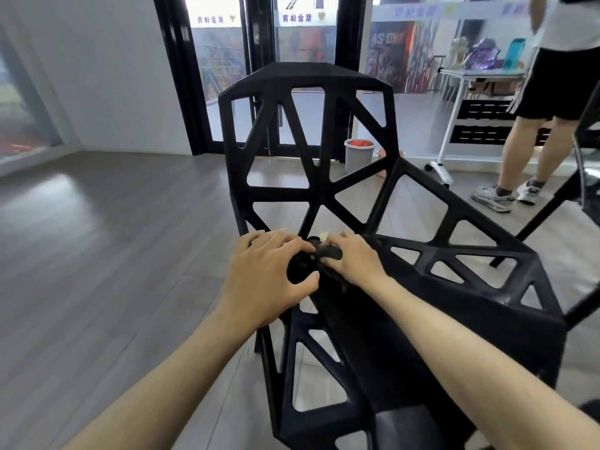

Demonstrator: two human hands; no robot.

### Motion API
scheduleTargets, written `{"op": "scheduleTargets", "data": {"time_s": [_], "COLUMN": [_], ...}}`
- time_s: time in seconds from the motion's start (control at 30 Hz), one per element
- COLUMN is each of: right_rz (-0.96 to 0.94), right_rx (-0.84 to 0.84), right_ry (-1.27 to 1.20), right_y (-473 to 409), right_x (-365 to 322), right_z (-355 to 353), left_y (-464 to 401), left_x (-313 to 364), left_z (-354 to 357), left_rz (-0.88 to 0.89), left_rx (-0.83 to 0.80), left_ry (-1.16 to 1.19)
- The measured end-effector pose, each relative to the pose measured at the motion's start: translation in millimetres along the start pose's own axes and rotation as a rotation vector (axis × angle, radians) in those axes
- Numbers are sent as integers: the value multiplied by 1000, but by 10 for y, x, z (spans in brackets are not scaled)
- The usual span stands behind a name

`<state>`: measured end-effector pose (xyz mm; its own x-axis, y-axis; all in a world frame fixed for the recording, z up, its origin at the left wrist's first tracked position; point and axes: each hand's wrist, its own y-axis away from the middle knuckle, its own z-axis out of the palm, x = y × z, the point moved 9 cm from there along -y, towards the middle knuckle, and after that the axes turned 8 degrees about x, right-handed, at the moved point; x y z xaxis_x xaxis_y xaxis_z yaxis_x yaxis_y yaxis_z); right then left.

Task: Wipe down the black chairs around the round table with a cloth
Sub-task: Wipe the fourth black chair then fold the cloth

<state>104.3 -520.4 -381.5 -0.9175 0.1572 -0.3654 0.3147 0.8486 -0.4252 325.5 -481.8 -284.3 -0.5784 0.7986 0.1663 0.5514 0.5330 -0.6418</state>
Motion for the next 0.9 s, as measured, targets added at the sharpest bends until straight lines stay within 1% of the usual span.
{"op": "scheduleTargets", "data": {"time_s": [0.03, 0.13, 0.2, 0.27, 0.33, 0.4, 0.5, 0.57, 0.6, 0.63, 0.7, 0.8, 0.83, 0.9], "right_rz": [35, 219, 237, 165, 31, -62, -110, -132, -130, -106, 22, 220, 252, 263], "right_rx": [-1, 41, 65, 56, 6, -23, -34, -41, -35, -15, 39, 99, 107, 99], "right_ry": [12, -13, 28, 1, -56, -118, -174, -115, -46, 38, 171, 214, 229, 255], "right_y": [-66, -183, -127, 22, 177, 266, 319, 279, 228, 161, 36, 27, 53, 94], "right_x": [119, 338, 233, -36, -365, -585, -655, -601, -523, -388, 42, 678, 774, 700], "right_z": [-19, -34, 35, 121, 216, 248, 233, 208, 179, 133, -14, -212, -232, -195], "left_y": [-4, -13, -18, -19, -23, -25, -20, -15, -12, -8, -1, -9, -13, -20], "left_x": [-6, -10, -1, 14, 24, 31, 37, 27, 21, 17, 15, -18, -30, -48], "left_z": [-2, -18, -45, -80, -94, -87, -79, -89, -93, -93, -92, -87, -79, -72], "left_rz": [2, -4, -7, -10, -6, 1, 15, 20, 20, 22, 25, 13, 8, -6], "left_rx": [2, 17, 32, 51, 58, 54, 60, 72, 72, 68, 61, 79, 88, 104], "left_ry": [3, 22, 36, 60, 74, 69, 61, 58, 63, 68, 64, 72, 87, 111]}}
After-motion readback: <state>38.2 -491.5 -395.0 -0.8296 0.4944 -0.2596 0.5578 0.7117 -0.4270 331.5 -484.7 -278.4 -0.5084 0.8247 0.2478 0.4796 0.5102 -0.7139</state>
